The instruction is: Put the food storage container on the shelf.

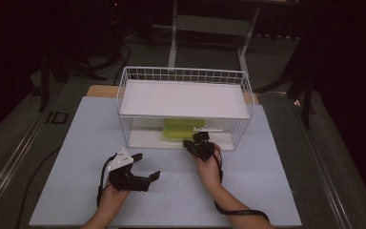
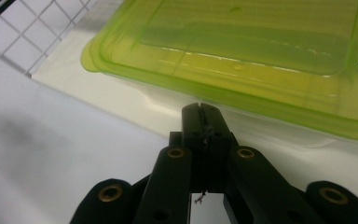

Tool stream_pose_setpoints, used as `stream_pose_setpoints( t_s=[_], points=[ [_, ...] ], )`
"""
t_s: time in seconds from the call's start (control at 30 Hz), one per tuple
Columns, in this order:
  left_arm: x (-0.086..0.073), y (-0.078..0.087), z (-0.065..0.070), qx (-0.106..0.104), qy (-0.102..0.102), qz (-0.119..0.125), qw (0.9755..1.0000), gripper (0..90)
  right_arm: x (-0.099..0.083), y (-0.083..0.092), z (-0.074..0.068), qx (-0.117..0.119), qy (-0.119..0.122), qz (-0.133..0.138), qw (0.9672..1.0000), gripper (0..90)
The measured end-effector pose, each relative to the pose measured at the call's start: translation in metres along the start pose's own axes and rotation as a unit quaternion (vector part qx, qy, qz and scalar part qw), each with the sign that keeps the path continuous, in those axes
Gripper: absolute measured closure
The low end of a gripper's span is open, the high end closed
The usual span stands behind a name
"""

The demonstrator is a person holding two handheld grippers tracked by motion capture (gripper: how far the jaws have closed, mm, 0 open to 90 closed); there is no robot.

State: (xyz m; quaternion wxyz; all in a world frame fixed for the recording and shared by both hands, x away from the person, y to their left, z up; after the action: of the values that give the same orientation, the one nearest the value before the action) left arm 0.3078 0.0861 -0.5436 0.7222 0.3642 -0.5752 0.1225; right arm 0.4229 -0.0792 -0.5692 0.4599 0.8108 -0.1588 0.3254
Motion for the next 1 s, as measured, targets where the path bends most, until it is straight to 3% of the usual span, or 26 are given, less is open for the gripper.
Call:
stream_pose_setpoints(
  t_s=[0.2,0.37,0.4,0.8,0.93,1.0],
  points=[
    [-0.001,-0.002,0.003,-0.011,-0.002,-0.003,0.9999,3.4,0.009,-0.004,0.002,-0.004,-0.001,0.008,1.0,89.8],
    [-0.003,-0.003,0.003,-0.012,0.001,-0.006,0.9999,3.4,0.014,-0.009,0.003,-0.005,-0.016,0.004,0.9999,89.7],
    [-0.003,-0.003,0.004,-0.014,0.0,-0.005,0.9999,3.5,0.017,-0.011,0.005,-0.009,-0.006,0.014,0.9999,89.7],
    [-0.003,-0.003,0.008,-0.022,-0.008,-0.008,0.9997,4.2,0.021,-0.019,0.006,-0.01,-0.005,0.01,0.9999,88.6],
    [-0.003,-0.003,0.008,-0.023,-0.004,-0.007,0.9997,4.2,0.021,-0.016,0.004,-0.003,-0.012,0.013,0.9998,87.9],
    [-0.002,-0.003,0.008,-0.024,-0.003,-0.008,0.9997,5.5,0.02,-0.011,-0.001,0.012,-0.013,0.013,0.9998,86.3]
  ],
)
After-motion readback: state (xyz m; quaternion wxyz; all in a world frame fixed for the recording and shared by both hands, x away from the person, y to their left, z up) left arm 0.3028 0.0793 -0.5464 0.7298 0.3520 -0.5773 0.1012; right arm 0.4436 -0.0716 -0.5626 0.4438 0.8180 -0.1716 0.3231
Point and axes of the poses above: each handheld gripper's, and its own axes: y roughly backward along the jaws, x roughly out of its top, z roughly to its right, the point moved 8 cm from there along -y, roughly forward along the jaws, and after that the axes turned 9 degrees about -y, right-handed, at the moved point
